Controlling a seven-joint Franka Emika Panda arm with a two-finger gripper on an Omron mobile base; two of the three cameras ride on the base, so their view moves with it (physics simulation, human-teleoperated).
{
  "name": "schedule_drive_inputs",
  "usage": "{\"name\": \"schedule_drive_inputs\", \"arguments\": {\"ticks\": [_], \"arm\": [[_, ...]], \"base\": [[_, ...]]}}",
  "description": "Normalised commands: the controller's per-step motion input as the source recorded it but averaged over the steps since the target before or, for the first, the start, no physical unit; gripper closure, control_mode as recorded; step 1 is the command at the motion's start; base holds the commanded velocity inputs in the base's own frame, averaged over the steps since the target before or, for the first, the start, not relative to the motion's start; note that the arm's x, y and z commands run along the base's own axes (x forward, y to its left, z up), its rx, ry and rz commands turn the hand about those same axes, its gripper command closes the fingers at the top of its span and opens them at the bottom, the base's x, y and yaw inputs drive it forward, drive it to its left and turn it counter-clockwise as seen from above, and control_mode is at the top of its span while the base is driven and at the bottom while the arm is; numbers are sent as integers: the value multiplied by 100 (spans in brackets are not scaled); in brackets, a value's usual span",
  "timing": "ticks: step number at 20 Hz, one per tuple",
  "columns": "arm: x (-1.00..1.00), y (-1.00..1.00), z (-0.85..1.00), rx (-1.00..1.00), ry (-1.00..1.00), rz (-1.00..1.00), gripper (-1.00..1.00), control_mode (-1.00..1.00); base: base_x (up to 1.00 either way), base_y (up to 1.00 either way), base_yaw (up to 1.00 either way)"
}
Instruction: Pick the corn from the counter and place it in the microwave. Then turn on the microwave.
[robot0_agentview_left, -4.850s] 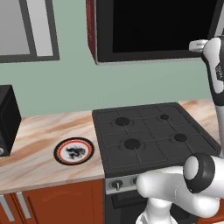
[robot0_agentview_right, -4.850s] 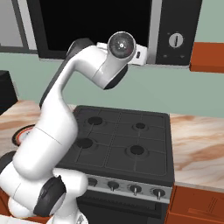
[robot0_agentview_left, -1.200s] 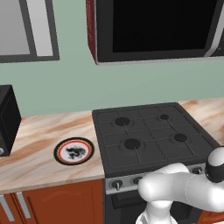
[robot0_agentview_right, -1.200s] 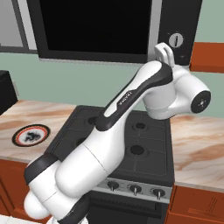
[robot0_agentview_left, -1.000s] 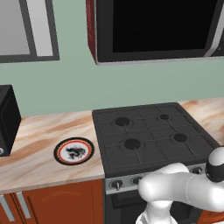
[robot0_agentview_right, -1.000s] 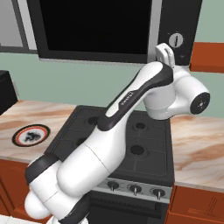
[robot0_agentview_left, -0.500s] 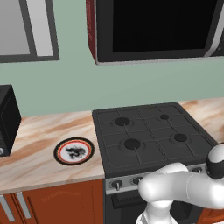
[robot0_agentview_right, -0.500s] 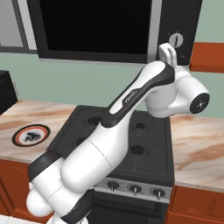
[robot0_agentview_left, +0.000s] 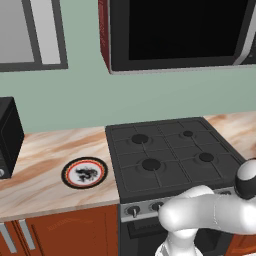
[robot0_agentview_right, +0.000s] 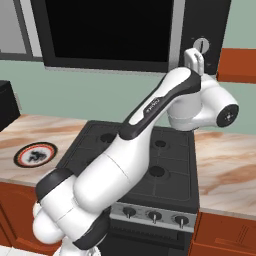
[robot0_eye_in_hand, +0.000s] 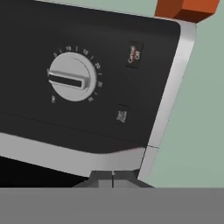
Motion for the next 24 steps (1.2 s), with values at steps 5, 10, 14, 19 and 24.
{"name": "schedule_drive_inputs", "arguments": {"ticks": [5, 10, 14, 19, 24], "arm": [[19, -7, 0, 5, 2, 0, 100, -100], [16, -8, 0, 5, 1, 0, 100, -100], [15, -5, 0, 4, 1, 0, 100, -100], [16, -5, 0, 4, 2, 0, 100, -100], [16, -6, 0, 5, 2, 0, 100, -100]], "base": [[0, 0, 0], [0, 0, 0], [0, 0, 0], [0, 0, 0], [0, 0, 0]]}}
